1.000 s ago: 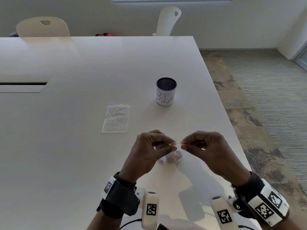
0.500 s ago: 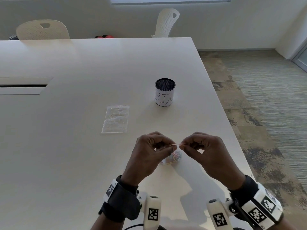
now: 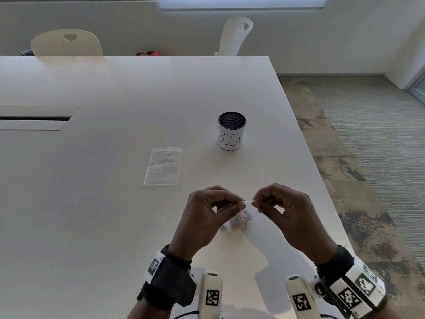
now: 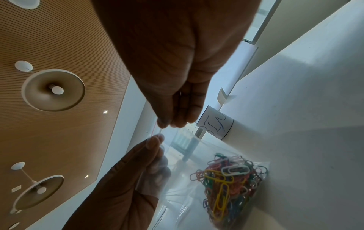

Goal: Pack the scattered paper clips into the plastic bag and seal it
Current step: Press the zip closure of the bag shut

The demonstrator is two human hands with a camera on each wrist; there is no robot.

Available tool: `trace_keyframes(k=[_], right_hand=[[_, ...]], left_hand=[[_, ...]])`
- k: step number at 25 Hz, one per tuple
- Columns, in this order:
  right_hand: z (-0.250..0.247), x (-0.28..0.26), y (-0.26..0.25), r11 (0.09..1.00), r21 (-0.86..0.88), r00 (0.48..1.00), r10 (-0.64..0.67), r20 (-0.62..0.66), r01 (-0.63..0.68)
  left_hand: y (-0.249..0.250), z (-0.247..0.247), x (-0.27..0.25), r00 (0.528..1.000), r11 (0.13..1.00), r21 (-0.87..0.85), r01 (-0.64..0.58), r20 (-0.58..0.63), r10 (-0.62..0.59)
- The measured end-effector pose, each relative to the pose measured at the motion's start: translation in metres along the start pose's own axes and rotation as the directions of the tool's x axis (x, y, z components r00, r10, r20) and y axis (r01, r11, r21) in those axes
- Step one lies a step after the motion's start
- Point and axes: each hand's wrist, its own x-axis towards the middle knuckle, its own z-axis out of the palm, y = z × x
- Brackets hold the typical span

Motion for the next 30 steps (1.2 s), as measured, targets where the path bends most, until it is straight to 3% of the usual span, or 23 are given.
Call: trace_keyframes(k=[7, 13, 19, 25, 30], right_hand=[[0.002, 0.0, 0.003, 0.987, -0.126, 0.995, -0.099, 0.032, 0.102], [-0.003, 0.002, 0.002, 0.985, -0.121, 0.986, -0.111, 0.127, 0.127], [0.005, 0.006, 0.009, 0.943, -0.317, 0.994, -0.083, 0.065, 0.099], [0.001, 0.012, 0.002, 0.952, -0.264, 0.978, -0.107, 0.182, 0.153], [0.002, 0.019, 0.004, 0.953, -0.272, 0.985, -0.098, 0.143, 0.134]], left_hand=[[0.002, 0.006, 0.002, 0.996, 0.989, 0.113, -0.091, -0.006, 0.092], [0.002, 0.005, 0.003, 0.998, 0.992, 0.108, -0.063, 0.02, 0.061], [0.001, -0.005, -0.002, 0.995, 0.976, 0.198, -0.087, -0.032, 0.095], [0.005, -0.008, -0.001, 0.987, 0.943, 0.296, -0.15, -0.009, 0.16], [0.007, -0.015, 0.001, 0.99, 0.943, 0.314, -0.107, -0.05, 0.129]])
